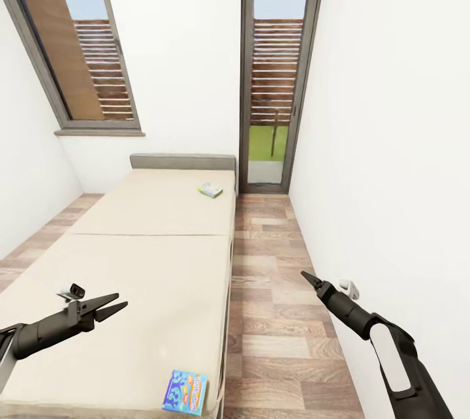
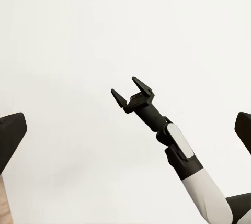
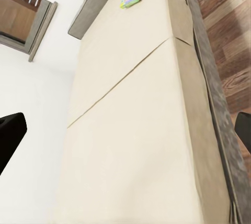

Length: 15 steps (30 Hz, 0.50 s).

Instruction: Put all the toys in the child's room - the three board games (two on the bed and one on the table), the two jigsaw puzzles on the table, and the tennis ball on the table - inside the toy box on the table in the child's room.

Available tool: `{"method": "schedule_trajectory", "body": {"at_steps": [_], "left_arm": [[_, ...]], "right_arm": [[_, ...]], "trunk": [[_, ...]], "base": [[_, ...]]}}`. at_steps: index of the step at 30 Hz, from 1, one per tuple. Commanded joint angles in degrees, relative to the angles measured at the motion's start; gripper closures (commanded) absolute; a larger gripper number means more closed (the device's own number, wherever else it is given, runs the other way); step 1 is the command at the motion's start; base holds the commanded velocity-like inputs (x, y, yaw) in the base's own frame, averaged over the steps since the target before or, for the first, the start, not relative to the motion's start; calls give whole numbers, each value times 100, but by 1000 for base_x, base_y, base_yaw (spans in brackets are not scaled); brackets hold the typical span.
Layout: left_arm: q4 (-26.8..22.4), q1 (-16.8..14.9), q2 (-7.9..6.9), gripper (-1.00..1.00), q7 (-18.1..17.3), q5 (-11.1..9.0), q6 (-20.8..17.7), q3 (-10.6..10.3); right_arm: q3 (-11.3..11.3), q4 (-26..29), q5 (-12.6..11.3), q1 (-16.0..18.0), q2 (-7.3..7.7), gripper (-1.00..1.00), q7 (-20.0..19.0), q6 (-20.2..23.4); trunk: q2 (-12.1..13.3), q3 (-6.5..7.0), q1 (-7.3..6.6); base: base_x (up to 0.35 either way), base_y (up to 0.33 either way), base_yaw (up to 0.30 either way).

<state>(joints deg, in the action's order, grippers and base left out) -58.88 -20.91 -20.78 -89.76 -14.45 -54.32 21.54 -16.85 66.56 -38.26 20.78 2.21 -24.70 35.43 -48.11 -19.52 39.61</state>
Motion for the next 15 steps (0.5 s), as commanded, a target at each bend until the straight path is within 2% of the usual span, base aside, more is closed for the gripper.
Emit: {"method": "schedule_trajectory", "body": {"at_steps": [1,9,15], "left_arm": [[-1,-4,-2,-100,-24,4,-61,0],[-1,-2,-4,-100,-24,4,-61,0],[-1,-1,0,-100,-24,1,-59,0]], "right_arm": [[-11,3,-23,5,-2,-100,-8,43],[-11,5,-22,5,-2,-100,-2,43],[-11,6,-17,5,-2,-100,4,43]], "trunk": [[-47,-26,23],[-368,-169,199],[-609,-277,331]], "base": [[-23,4,0],[-12,1,0],[-181,39,0]]}}
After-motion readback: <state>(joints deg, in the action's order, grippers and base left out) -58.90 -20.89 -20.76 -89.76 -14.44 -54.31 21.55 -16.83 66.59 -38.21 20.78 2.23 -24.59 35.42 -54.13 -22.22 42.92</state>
